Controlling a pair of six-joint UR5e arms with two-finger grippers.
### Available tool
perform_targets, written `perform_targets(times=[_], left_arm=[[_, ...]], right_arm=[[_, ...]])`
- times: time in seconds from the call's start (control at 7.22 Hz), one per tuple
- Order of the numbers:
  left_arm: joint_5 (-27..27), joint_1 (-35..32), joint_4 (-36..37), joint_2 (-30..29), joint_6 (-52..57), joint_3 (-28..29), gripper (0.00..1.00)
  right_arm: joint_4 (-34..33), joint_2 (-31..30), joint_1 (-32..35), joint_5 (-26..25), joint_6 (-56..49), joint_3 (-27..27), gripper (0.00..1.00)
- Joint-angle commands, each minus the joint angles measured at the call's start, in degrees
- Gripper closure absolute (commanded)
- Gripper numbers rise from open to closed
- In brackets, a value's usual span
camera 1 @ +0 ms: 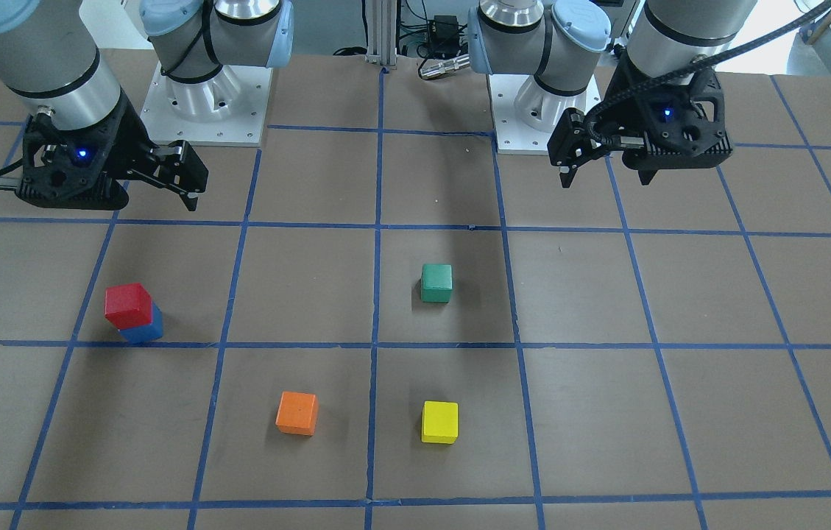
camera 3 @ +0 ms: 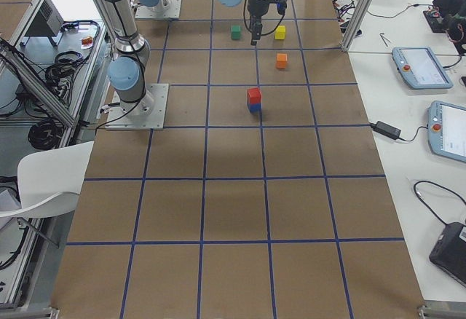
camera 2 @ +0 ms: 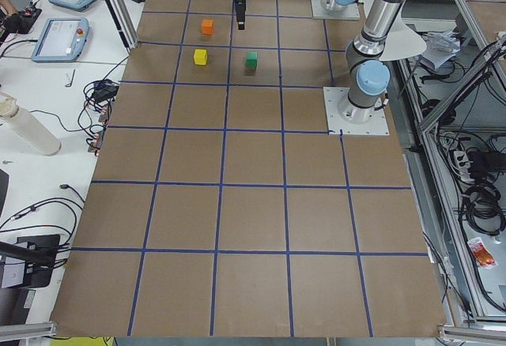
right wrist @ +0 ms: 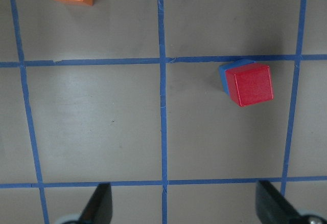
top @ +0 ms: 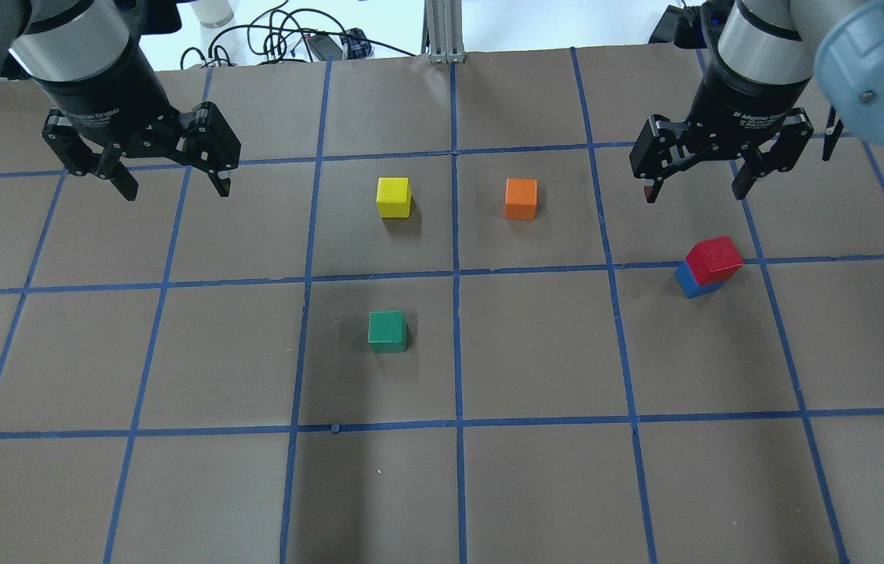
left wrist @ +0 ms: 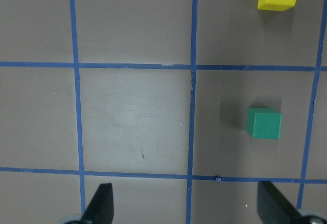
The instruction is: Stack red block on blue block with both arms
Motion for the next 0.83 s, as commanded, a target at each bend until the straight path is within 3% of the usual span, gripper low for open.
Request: perform_targets(times=[0.0, 0.69], left_arm=[[0.00, 0.00, 0.00, -0.02, 0.00, 0.00, 0.00], [0.00, -0.09, 0.00, -0.03, -0.26, 0.00, 0.00]], right_arm=[[-0.07, -0.15, 0.08, 0.25, 0.12, 0.13, 0.00], [-0.42, -0.06, 0.08, 0.25, 0.12, 0.13, 0.00]])
